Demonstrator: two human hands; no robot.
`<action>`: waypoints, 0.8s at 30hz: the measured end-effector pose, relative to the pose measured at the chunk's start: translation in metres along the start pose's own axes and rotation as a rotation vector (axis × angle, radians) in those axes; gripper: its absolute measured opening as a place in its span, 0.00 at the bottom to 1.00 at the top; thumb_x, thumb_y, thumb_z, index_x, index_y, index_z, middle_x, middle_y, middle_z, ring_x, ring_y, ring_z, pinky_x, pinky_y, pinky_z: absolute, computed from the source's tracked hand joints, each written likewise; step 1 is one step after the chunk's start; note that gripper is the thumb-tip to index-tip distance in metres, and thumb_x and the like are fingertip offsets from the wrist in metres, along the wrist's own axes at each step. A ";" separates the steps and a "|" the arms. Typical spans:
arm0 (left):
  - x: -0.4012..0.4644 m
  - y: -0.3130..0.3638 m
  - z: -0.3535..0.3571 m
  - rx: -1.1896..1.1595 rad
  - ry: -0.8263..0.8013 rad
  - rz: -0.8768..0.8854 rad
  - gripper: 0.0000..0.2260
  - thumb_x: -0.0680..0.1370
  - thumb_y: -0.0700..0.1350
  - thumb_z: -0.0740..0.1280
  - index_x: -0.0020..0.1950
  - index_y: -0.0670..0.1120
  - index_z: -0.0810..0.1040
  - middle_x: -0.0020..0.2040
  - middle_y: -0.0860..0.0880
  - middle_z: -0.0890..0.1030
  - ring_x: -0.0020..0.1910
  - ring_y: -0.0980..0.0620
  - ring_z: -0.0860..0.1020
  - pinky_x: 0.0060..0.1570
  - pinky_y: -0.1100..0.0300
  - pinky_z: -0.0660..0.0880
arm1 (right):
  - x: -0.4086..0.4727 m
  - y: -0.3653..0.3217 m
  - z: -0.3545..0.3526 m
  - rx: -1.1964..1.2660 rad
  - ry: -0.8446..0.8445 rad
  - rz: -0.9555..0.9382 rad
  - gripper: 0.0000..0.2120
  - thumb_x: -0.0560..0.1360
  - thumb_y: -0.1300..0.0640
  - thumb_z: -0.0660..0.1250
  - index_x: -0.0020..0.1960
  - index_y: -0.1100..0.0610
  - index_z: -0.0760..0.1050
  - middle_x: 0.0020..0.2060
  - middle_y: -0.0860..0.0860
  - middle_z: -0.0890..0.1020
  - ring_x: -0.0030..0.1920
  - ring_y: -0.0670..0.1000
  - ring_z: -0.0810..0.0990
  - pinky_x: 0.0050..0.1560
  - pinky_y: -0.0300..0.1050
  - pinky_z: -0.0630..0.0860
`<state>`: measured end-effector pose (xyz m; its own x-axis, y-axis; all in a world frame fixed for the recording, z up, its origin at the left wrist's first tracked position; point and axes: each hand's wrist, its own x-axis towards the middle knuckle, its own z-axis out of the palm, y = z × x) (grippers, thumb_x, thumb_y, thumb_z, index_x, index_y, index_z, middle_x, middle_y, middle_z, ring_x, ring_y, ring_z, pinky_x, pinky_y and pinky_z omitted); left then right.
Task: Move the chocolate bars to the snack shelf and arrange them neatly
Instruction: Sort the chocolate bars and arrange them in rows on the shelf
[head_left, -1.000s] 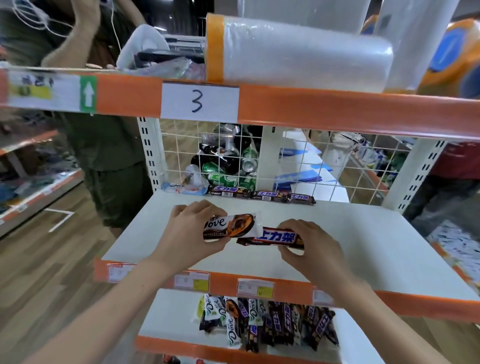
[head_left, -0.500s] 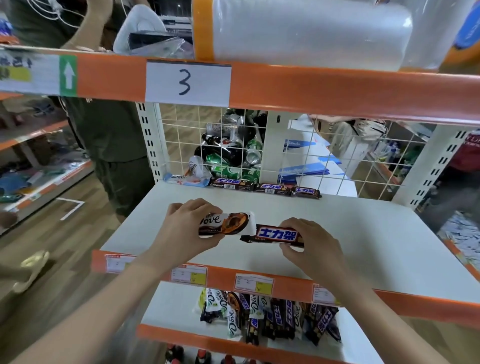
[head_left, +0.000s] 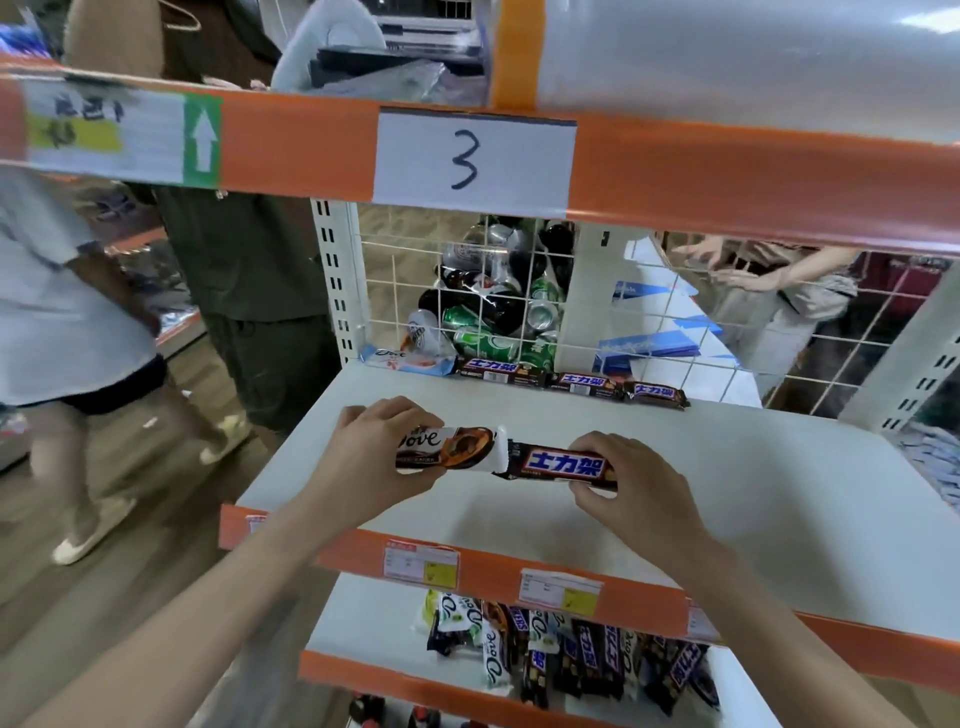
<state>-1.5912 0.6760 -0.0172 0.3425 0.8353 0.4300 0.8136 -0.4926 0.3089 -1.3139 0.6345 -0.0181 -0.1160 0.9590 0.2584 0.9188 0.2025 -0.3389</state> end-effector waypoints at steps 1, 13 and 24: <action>0.002 -0.008 -0.001 0.003 -0.008 -0.003 0.19 0.67 0.52 0.74 0.56 0.52 0.78 0.51 0.56 0.79 0.49 0.54 0.76 0.51 0.57 0.64 | 0.006 -0.003 0.004 0.002 0.004 -0.001 0.11 0.72 0.49 0.67 0.54 0.43 0.72 0.42 0.39 0.77 0.44 0.42 0.74 0.38 0.40 0.71; 0.057 -0.089 0.008 0.061 -0.133 -0.039 0.20 0.70 0.54 0.72 0.60 0.50 0.76 0.57 0.53 0.78 0.54 0.51 0.76 0.58 0.52 0.66 | 0.075 -0.027 0.052 0.078 0.017 0.087 0.11 0.72 0.52 0.68 0.53 0.47 0.73 0.43 0.43 0.78 0.44 0.47 0.75 0.40 0.44 0.70; 0.125 -0.129 0.035 0.107 -0.200 -0.045 0.18 0.71 0.53 0.70 0.60 0.53 0.75 0.56 0.54 0.78 0.52 0.48 0.77 0.50 0.51 0.75 | 0.113 -0.039 0.079 0.091 0.027 0.128 0.11 0.70 0.55 0.67 0.52 0.47 0.74 0.42 0.44 0.79 0.41 0.47 0.75 0.42 0.43 0.70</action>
<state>-1.6364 0.8527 -0.0327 0.3819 0.8930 0.2379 0.8717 -0.4336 0.2282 -1.3927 0.7504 -0.0476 0.0112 0.9727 0.2318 0.8872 0.0972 -0.4511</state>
